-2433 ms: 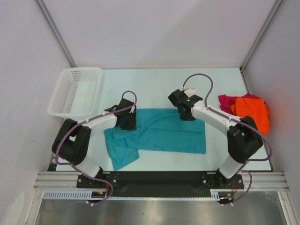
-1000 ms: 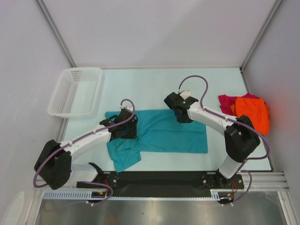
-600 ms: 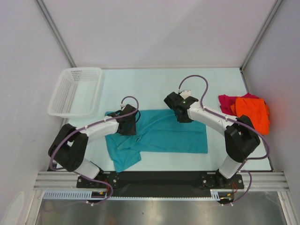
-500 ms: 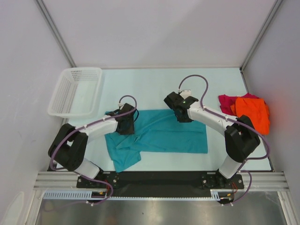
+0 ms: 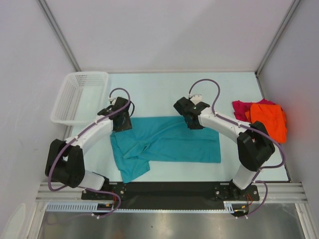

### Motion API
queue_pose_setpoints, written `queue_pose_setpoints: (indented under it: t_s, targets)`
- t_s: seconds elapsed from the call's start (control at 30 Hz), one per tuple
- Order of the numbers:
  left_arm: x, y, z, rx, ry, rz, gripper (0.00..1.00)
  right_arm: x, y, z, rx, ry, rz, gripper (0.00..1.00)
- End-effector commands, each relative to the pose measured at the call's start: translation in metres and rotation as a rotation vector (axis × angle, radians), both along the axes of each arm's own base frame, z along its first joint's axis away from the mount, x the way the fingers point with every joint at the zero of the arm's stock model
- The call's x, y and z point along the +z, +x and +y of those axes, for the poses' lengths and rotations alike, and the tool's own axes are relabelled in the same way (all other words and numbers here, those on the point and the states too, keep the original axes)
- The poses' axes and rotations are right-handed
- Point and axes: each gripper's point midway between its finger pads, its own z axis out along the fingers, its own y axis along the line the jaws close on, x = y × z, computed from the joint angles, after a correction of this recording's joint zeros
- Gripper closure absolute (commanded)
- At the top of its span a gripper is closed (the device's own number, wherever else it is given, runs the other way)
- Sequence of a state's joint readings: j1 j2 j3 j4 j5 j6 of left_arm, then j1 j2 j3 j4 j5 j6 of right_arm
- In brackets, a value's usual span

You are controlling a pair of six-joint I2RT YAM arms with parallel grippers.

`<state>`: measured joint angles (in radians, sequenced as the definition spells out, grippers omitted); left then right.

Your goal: Fold and stack the t-shirts

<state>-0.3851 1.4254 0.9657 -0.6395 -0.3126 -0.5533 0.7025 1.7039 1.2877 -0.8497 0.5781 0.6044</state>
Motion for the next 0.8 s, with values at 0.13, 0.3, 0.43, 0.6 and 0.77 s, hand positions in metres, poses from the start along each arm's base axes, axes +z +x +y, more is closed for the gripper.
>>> queue_pose_setpoints:
  t_s: [0.13,0.3,0.43,0.6,0.77]
  targets:
    - [0.018,0.033,0.051,0.120,0.037,-0.034,0.49,0.006,0.013,0.007,0.006,0.016,-0.031,0.78]
    - [0.029,0.069,0.063,0.104,0.082,-0.064,0.48,0.004,0.014,0.008,0.011,0.019,-0.029,0.78]
    - [0.031,0.089,0.069,0.098,0.086,-0.077,0.47,0.000,0.016,0.007,0.006,0.016,-0.023,0.78]
    - [0.026,0.096,0.072,0.103,0.062,-0.076,0.47,-0.002,0.017,0.000,-0.005,0.011,-0.017,0.78]
    - [0.008,0.084,0.063,0.088,0.004,-0.052,0.47,-0.007,0.018,-0.003,-0.012,0.011,-0.007,0.78]
